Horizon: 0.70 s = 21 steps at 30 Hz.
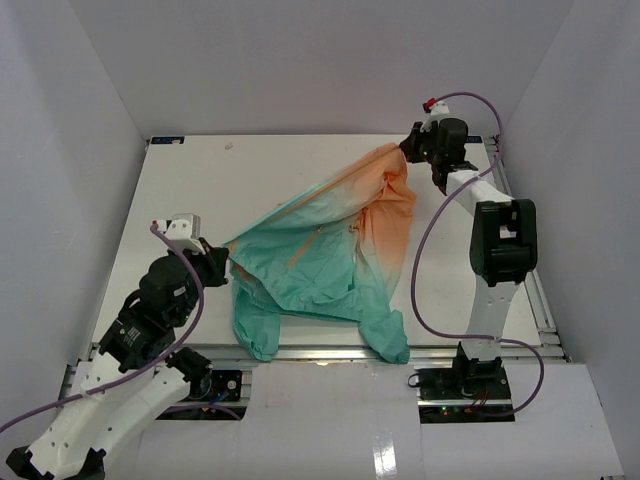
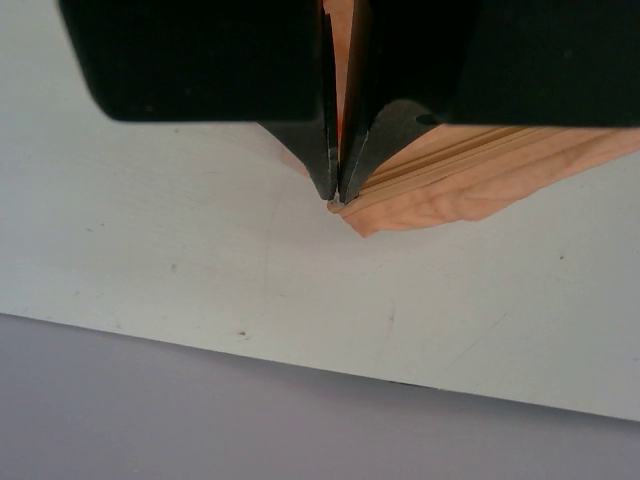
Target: Zip up the jacket
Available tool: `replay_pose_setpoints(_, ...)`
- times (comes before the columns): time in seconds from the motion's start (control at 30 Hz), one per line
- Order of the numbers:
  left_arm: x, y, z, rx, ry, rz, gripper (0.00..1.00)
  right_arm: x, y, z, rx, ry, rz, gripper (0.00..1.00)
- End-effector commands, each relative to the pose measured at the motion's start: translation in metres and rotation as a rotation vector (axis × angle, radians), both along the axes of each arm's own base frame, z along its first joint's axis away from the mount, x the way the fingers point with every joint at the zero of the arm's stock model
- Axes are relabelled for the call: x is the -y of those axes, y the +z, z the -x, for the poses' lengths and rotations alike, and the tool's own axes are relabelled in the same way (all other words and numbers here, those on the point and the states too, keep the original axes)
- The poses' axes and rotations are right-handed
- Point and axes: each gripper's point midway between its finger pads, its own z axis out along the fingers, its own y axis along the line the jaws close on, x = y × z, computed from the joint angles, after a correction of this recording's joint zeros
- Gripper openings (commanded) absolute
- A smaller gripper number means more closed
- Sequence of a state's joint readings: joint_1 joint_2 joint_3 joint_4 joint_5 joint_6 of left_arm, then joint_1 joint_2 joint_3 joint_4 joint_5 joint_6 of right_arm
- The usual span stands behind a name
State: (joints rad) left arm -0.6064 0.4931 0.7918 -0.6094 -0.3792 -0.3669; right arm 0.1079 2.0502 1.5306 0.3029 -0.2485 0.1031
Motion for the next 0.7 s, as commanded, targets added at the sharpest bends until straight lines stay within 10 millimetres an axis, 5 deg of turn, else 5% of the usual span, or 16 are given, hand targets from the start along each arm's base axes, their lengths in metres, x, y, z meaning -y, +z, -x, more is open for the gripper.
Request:
replay_pose_setpoints(0.0, -0.039, 0.030, 0.005, 0.078, 0.149, -0.048, 0.00, 0.057, 0.053, -0.030, 0.131, -0.154, 0.037, 0.08)
replay_pose_setpoints(0.17, -0.050, 0.040, 0.009, 0.109, 0.191, -0.050, 0.00, 0.074, 0.056, -0.035, 0.132, -0.181, 0.041, 0.08)
replay_pose_setpoints(0.47, -0.067, 0.049, 0.012, 0.144, 0.267, -0.064, 0.00, 0.075, 0.069, -0.062, 0.128, -0.183, 0.052, 0.08)
replay_pose_setpoints(0.67, -0.054, 0.048, 0.008, 0.136, 0.209, -0.056, 0.00, 0.064, 0.092, -0.082, 0.169, -0.127, 0.035, 0.08)
